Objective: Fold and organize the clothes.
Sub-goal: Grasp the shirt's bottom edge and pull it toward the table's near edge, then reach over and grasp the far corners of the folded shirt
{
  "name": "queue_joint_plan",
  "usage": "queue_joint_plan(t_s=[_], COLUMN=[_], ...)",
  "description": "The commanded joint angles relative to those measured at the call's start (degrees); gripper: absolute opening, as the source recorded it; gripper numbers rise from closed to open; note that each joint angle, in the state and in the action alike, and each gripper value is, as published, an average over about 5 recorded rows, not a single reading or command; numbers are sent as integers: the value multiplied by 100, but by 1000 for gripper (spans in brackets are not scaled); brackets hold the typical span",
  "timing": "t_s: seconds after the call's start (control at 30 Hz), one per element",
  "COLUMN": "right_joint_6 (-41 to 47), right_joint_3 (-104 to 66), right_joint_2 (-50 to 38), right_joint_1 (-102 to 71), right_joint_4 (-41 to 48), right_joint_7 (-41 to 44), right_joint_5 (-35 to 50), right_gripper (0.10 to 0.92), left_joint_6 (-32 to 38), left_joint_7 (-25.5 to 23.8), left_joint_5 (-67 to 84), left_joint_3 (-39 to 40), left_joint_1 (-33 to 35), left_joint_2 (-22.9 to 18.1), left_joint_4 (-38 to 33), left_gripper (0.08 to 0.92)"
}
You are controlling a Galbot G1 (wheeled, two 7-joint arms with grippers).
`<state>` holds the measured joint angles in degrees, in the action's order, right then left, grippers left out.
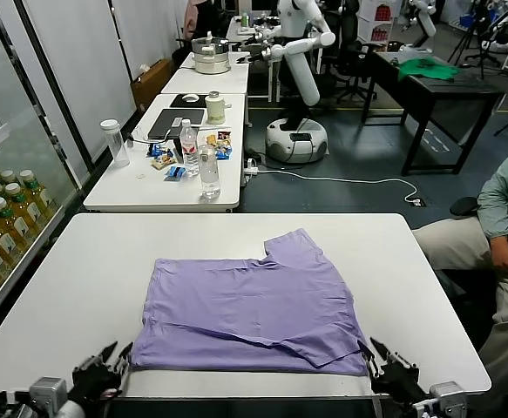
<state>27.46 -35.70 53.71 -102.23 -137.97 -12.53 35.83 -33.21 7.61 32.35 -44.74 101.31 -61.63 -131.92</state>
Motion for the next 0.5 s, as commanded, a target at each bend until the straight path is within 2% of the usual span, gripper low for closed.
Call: queue_joint_plan(t_s=[0.03, 0.2, 0.33, 0.4, 0.5], right_joint_6=[571, 572, 569, 567, 567], right_joint_3=[969, 2263, 2886, 3120, 3379], right_joint_2=[-27, 299, 817, 1118, 1517], right_joint_1=[3314, 5197, 6158, 6568, 7102], right_joint_4=[1024, 2334, 3464, 3993, 4748], right_joint_7=[-290, -378, -468, -479, -463], right_joint_5=[540, 386, 250, 203, 115], right_gripper=[473, 620, 732, 783, 817], left_joint_6=[51, 68, 89, 129, 178], left_joint_7=[-132, -148, -209, -275, -392], left_joint_5=[399, 328, 365, 371, 368], left_joint_3=[135, 787, 1163, 1340, 1588], left_joint_1=[-1598, -2709, -3335, -3597, -3960], left_joint_2=[463, 567, 651, 706, 764], left_joint_4=[697, 1551, 2177, 2443, 2826], left_gripper=[515, 654, 768, 800, 819])
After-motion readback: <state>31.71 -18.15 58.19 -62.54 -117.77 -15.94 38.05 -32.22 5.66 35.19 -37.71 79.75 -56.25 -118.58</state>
